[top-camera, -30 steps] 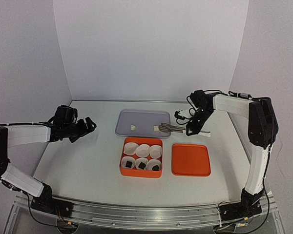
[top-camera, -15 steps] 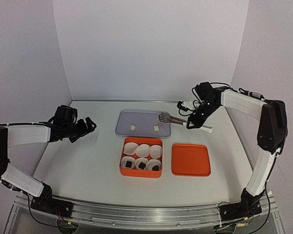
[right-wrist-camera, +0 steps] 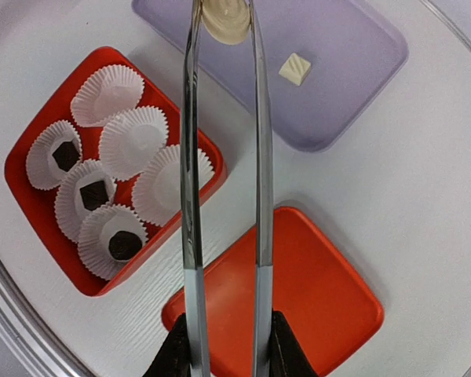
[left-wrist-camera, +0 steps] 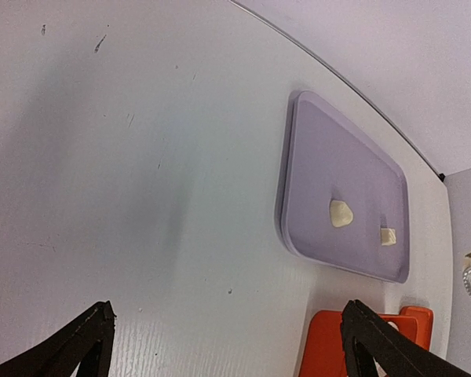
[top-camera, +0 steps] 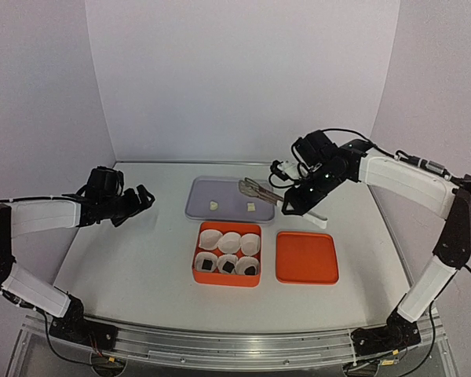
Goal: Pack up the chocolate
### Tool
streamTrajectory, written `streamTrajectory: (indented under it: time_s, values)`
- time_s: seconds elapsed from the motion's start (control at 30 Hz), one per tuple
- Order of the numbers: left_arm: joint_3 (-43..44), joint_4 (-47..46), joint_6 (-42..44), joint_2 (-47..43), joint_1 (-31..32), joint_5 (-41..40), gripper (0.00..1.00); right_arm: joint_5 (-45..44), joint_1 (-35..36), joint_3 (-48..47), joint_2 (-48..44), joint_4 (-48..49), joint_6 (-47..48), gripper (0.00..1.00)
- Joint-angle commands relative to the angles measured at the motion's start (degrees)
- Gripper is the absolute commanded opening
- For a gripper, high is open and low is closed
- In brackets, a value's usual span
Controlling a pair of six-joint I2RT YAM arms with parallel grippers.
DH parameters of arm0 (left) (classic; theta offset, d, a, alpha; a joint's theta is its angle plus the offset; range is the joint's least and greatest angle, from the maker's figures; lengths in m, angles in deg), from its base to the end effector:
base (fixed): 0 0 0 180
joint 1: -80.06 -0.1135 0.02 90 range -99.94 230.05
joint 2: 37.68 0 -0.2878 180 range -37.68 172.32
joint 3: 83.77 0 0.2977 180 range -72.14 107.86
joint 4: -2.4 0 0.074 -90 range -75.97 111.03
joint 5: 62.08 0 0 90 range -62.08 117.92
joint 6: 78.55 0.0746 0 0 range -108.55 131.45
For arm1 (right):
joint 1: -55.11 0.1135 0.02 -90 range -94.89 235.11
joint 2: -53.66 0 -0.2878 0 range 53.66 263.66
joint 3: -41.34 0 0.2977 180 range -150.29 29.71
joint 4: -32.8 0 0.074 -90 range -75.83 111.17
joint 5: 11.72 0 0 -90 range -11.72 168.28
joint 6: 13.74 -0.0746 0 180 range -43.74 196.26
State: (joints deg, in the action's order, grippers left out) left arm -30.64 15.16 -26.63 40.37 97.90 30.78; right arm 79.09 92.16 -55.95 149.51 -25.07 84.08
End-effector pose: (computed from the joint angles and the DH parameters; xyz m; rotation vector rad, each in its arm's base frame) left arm 0.3301 -0.1101 0.1789 -0.3752 2.2618 -0.5785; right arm 0.3418 0.2594 0.2835 -0.9858 2.3733 0.2132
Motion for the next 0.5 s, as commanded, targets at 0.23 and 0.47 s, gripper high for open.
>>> streamTrajectory:
  time_s: [0.23,0.47]
  values:
    - [7.9,1.4,-0.5,4.3,0.1,0.2,1.00,-12.3,12.7,7.4,-8.0,-4.6,-30.1,0.00]
    - [8.8,2.6,3.1,3.3,0.1,3.1,1.00,-20.3,22.5,2.0,-3.3,-9.1,-34.0,0.00]
